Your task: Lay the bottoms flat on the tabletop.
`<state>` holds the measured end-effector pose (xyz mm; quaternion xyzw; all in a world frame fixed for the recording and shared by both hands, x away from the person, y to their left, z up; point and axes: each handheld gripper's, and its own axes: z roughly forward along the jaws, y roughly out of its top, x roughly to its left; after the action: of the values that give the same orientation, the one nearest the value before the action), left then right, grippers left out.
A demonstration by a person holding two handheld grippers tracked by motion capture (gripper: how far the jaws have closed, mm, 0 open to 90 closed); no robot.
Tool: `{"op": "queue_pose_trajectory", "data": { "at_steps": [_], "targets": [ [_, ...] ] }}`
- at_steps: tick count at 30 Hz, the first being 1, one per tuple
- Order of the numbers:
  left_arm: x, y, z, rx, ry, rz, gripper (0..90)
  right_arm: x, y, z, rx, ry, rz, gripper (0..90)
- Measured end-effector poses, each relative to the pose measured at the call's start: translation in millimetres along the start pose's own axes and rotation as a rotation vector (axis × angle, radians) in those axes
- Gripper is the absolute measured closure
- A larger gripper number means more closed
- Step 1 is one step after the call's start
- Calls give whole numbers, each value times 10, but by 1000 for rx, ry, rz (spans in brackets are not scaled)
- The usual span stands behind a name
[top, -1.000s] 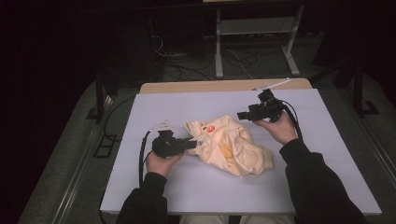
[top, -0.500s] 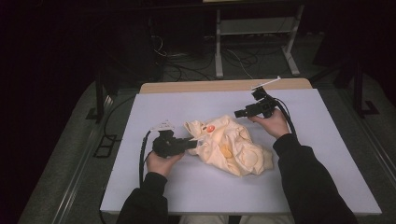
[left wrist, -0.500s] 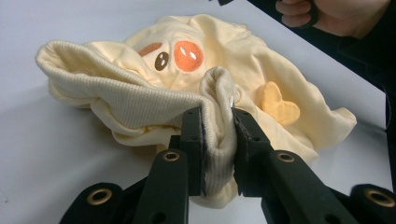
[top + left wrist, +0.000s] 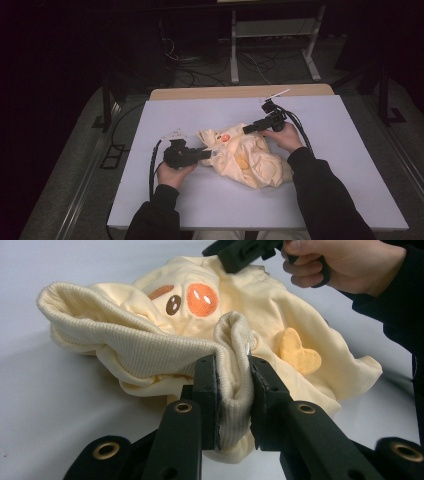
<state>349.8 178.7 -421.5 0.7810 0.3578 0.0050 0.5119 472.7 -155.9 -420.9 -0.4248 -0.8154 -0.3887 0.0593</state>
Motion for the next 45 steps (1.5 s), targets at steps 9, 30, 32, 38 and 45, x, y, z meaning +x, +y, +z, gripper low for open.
{"op": "queue_pose_trajectory", "data": {
  "at_steps": [9, 30, 32, 38, 45],
  "targets": [
    [5, 0, 3, 0, -4, -1, 745, 42, -44, 97, 56, 23, -32, 722],
    [140, 514, 279, -60, -56, -16, 747, 94, -110, -698, 35, -134, -50, 811],
    [149, 565, 347, -56, -61, -14, 747, 59, -172, -776, 30, -143, -42, 811],
    [189, 639, 546, -49, -96, -33, 747, 48, -397, -965, 3, -145, -14, 811],
    [281, 622, 673, -52, -128, -94, 747, 323, -765, -992, 46, -117, -17, 811]
  ]
}}
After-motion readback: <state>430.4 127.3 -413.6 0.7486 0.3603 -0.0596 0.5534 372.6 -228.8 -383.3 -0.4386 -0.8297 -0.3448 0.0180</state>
